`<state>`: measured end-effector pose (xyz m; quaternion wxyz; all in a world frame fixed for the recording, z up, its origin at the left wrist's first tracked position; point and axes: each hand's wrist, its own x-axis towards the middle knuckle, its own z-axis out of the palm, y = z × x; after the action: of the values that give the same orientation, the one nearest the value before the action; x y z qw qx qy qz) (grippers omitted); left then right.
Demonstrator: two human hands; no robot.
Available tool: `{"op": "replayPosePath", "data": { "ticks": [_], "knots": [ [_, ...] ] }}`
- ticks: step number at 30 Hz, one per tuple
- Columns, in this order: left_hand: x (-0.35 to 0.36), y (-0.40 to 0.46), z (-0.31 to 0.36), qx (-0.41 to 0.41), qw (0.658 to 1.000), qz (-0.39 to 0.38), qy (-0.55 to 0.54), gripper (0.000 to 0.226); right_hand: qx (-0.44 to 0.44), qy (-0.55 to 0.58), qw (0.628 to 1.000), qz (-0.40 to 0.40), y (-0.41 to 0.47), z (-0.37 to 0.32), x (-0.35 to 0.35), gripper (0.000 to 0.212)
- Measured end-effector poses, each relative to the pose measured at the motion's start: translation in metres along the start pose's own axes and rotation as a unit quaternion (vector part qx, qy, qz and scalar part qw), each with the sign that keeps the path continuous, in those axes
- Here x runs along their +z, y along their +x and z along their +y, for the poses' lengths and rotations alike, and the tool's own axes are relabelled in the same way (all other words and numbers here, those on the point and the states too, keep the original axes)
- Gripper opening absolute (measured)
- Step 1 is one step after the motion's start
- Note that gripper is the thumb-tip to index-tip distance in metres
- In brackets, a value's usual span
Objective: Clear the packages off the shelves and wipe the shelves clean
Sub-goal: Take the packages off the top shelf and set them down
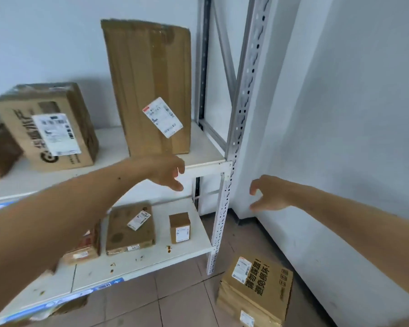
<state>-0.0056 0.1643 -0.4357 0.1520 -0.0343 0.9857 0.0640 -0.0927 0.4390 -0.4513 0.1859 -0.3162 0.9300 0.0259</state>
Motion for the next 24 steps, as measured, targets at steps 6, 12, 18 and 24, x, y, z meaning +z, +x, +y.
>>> {"op": "replayPosePath", "data": {
  "ticks": [6,12,18,24],
  "knots": [
    [-0.086,-0.132,-0.038,-0.082,0.993,0.087,0.014,0.05,-0.093,-0.052,0.991,0.085,-0.042,-0.083,-0.103,0.054],
    [-0.131,-0.249,-0.089,-0.155,0.975,0.158,0.035,0.046,-0.176,-0.1,0.964,0.174,-0.082,-0.179,-0.179,0.045],
    [-0.167,-0.344,-0.15,-0.214,0.956,0.193,0.058,0.053,-0.234,-0.102,0.933,0.253,-0.107,-0.277,-0.234,0.056],
    [-0.199,-0.429,-0.213,-0.235,0.935,0.256,0.071,0.049,-0.27,-0.045,0.908,0.316,-0.126,-0.383,-0.276,0.053]
  ]
}}
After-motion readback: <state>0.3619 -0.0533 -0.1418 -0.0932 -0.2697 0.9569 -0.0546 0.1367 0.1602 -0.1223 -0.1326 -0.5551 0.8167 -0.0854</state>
